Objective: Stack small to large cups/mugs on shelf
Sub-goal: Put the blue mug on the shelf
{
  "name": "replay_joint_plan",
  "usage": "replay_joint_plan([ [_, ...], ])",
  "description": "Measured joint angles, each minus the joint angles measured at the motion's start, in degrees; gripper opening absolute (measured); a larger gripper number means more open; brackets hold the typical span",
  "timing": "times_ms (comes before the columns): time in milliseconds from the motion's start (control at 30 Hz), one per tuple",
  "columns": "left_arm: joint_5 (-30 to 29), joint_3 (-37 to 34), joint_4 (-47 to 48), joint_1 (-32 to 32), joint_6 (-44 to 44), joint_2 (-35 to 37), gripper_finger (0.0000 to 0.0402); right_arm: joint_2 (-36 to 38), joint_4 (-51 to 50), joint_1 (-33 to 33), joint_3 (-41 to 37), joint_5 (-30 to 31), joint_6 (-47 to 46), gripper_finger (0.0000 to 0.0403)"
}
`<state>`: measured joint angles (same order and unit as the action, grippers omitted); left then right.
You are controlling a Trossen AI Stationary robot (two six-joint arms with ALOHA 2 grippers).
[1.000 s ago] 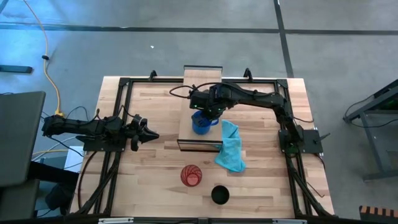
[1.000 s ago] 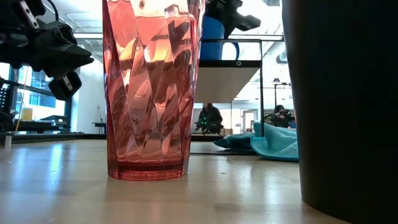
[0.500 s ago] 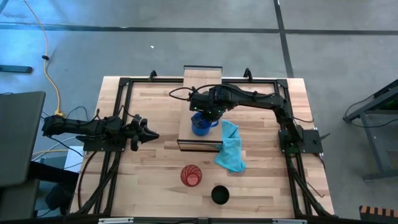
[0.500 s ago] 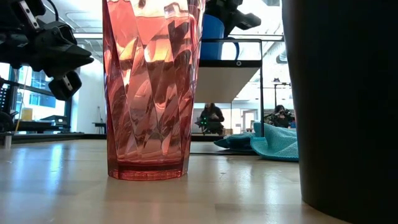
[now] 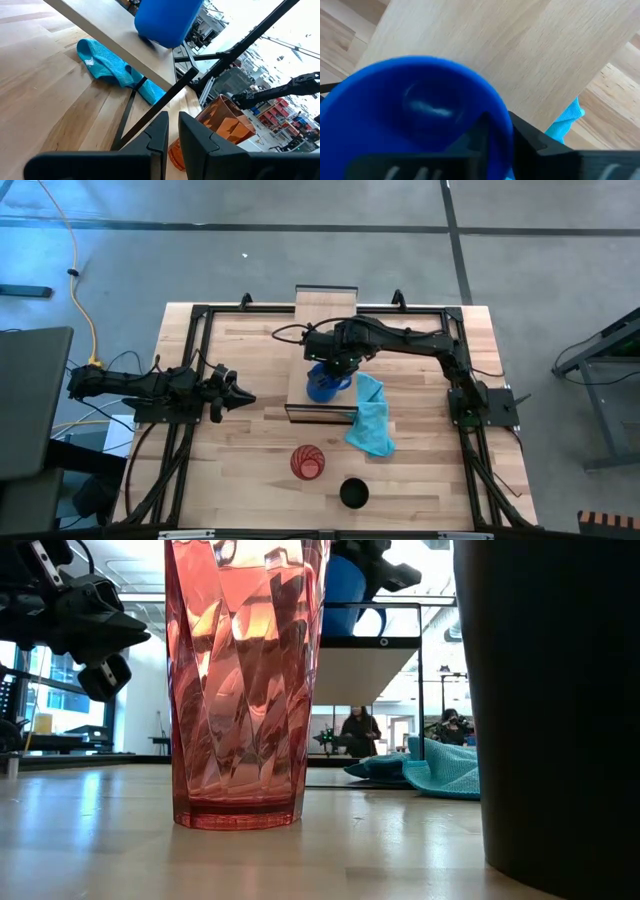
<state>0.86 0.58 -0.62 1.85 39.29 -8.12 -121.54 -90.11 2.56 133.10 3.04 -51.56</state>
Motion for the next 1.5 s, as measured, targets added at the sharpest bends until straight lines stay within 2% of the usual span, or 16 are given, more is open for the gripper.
replay_joint_plan([
  [133, 0.0, 0.0, -0.01, 0.0, 0.0, 0.0, 0.0033, 0.02, -0.06, -0.01, 0.0, 0.12, -0.28, 0.0084],
  [233, 0.0, 0.0, 0.0, 0.0, 0.0, 0.0, 0.0033, 0.02, -0.04, -0.01, 0.0, 0.3, 0.04, 0.0092],
  [867, 0.0, 0.0, 0.0, 0.0, 0.02, 0.0, 0.0033, 0.24, 0.07, 0.01, 0.11, 0.89, 0.04, 0.0094],
  [1500, 0.0, -0.01, -0.02, -0.02, 0.01, -0.01, 0.0033, 0.33, 0.1, -0.73, 0.17, 0.87, -4.03, 0.0094],
])
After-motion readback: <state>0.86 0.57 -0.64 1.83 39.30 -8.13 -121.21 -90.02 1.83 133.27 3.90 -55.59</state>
